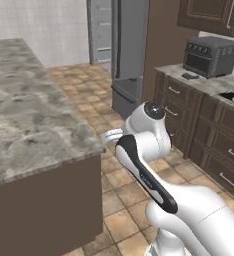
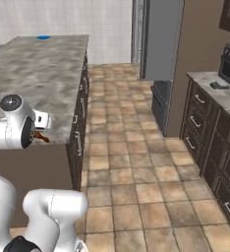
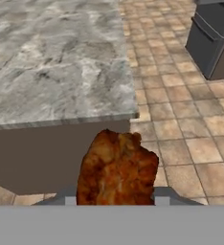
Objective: Take the chicken drumstick from the fridge and place it on the digital scale on the counter by the fridge. Wait a few seconds for a reading, then move it to the plate on the dining counter.
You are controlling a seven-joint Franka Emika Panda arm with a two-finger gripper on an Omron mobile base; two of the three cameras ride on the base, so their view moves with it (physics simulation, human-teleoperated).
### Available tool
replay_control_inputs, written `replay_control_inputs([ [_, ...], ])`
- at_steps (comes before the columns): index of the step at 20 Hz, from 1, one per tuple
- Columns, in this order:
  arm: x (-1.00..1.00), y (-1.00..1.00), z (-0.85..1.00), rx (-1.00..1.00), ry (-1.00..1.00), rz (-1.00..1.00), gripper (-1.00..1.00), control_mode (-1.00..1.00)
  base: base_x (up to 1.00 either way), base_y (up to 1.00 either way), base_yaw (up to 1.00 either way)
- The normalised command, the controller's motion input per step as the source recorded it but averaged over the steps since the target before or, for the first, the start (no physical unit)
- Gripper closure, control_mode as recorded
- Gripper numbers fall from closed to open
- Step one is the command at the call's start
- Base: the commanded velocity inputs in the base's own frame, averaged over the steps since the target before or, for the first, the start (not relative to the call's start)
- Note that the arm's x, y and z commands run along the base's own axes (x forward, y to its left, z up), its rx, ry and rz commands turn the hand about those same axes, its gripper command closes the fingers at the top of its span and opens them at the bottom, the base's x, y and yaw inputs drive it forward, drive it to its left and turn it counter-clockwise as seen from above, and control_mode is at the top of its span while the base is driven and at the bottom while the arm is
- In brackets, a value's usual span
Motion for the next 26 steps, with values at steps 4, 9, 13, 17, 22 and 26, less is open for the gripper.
replay_control_inputs([
  [4,0.0,0.0,0.0,0.0,0.0,0.0,1.0,1.0,-0.1,1.0,-0.14],
  [9,0.0,0.0,0.0,0.0,0.0,0.0,1.0,1.0,-0.14,1.0,-0.13],
  [13,0.0,0.0,0.0,0.0,0.0,0.0,1.0,1.0,-0.09,1.0,-0.13],
  [17,0.0,0.0,0.0,0.0,0.0,0.0,1.0,1.0,-0.02,1.0,-0.13],
  [22,0.0,0.0,0.0,0.0,0.0,0.0,1.0,1.0,-0.02,1.0,-0.11],
  [26,0.0,0.0,0.0,0.0,0.0,0.0,1.0,1.0,0.0,1.0,-0.1],
])
